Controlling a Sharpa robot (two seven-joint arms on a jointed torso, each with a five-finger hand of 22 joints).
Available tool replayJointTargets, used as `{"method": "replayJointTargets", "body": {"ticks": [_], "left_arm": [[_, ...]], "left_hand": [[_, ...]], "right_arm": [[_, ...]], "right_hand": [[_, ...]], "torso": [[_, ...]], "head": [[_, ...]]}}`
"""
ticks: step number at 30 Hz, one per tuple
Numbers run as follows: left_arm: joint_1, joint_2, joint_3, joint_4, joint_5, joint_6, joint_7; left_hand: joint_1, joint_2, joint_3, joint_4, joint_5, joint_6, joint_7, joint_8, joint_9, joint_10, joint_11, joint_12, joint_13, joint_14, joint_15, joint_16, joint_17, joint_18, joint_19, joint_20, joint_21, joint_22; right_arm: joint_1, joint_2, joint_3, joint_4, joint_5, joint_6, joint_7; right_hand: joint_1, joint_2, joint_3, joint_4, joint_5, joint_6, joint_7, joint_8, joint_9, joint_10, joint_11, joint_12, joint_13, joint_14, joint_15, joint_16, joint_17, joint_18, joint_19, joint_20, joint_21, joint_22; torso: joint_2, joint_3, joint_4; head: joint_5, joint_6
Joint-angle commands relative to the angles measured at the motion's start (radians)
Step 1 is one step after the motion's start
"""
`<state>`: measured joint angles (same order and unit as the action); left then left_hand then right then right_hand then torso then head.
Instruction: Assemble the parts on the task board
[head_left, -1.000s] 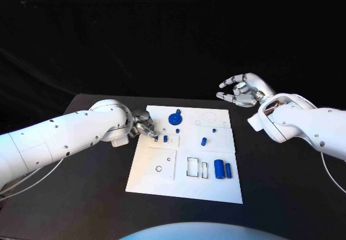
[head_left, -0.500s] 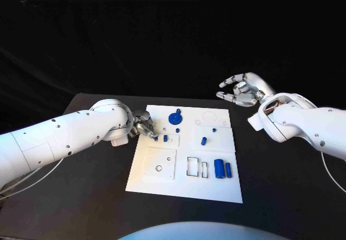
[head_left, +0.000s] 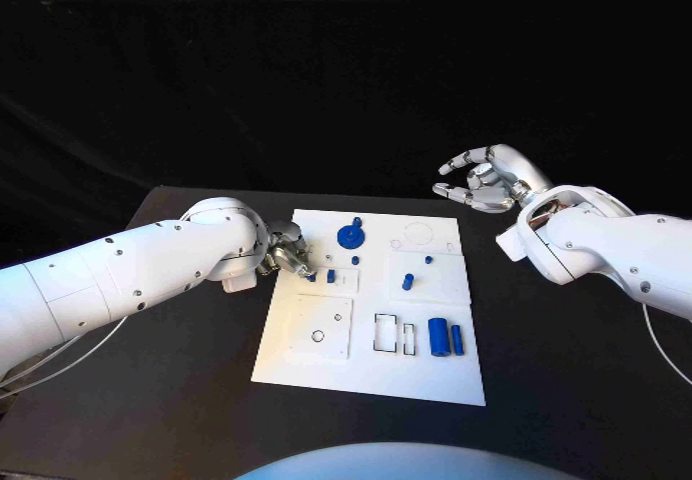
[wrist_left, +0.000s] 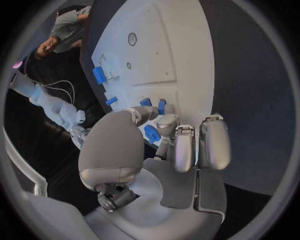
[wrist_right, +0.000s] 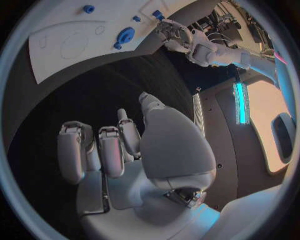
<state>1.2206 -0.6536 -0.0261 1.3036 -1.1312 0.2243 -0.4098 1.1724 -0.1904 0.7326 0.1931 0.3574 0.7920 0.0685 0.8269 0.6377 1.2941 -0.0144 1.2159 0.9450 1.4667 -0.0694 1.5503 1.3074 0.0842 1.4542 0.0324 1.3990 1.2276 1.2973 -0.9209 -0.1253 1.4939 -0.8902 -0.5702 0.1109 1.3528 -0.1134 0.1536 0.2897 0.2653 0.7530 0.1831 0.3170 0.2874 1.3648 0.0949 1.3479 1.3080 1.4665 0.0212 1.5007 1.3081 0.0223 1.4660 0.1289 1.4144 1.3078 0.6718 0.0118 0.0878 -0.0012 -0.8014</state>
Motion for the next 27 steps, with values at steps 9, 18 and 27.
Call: {"method": "replayJointTargets", "body": {"ticks": [9,18,27], "left_arm": [[-0.001,0.008,0.000,-0.003,-0.008,0.020,-0.009],[-0.006,0.016,-0.001,-0.009,-0.009,0.020,-0.015],[-0.007,0.019,-0.001,-0.009,-0.009,0.038,-0.020]], "left_hand": [[0.002,0.008,0.174,-0.173,0.004,0.008,-0.003,0.007,0.000,0.004,0.000,0.003,-0.001,0.089,-0.006,-0.002,0.200,-0.015,0.002,-0.007,0.004,-0.002],[0.001,0.008,0.174,-0.174,0.005,0.009,-0.003,0.007,0.000,0.005,0.000,0.003,0.000,0.089,-0.006,-0.002,0.200,-0.015,0.002,-0.007,0.004,-0.001],[0.000,0.007,0.175,-0.176,0.008,0.010,-0.003,0.006,0.000,0.007,0.000,0.005,0.004,0.089,-0.006,-0.002,0.201,-0.016,0.003,-0.007,0.005,0.001]], "right_arm": [[-0.001,0.001,0.000,0.000,-0.004,0.011,0.009],[-0.001,0.000,0.000,0.001,-0.004,0.011,0.009],[-0.002,0.001,0.000,-0.001,-0.004,0.011,0.010]], "right_hand": [[-0.010,0.001,-0.002,-0.002,0.004,0.003,-0.005,0.004,-0.001,0.001,-0.003,-0.001,0.004,0.062,-0.006,-0.006,0.091,0.020,0.006,-0.008,-0.005,0.157],[-0.010,0.001,-0.002,-0.002,0.004,0.003,-0.005,0.004,-0.001,0.001,-0.003,-0.001,0.004,0.062,-0.006,-0.006,0.091,0.020,0.006,-0.008,-0.005,0.157],[-0.010,0.001,-0.002,-0.002,0.004,0.003,-0.005,0.004,-0.001,0.001,-0.003,-0.001,0.004,0.062,-0.006,-0.006,0.091,0.020,0.006,-0.008,-0.005,0.157]], "torso": [[0.000,-0.0001,-0.0004],[0.001,0.0001,-0.0012],[0.000,0.0006,0.0008]], "head": [[0.000,0.001],[-0.003,-0.002],[-0.003,-0.004]]}}
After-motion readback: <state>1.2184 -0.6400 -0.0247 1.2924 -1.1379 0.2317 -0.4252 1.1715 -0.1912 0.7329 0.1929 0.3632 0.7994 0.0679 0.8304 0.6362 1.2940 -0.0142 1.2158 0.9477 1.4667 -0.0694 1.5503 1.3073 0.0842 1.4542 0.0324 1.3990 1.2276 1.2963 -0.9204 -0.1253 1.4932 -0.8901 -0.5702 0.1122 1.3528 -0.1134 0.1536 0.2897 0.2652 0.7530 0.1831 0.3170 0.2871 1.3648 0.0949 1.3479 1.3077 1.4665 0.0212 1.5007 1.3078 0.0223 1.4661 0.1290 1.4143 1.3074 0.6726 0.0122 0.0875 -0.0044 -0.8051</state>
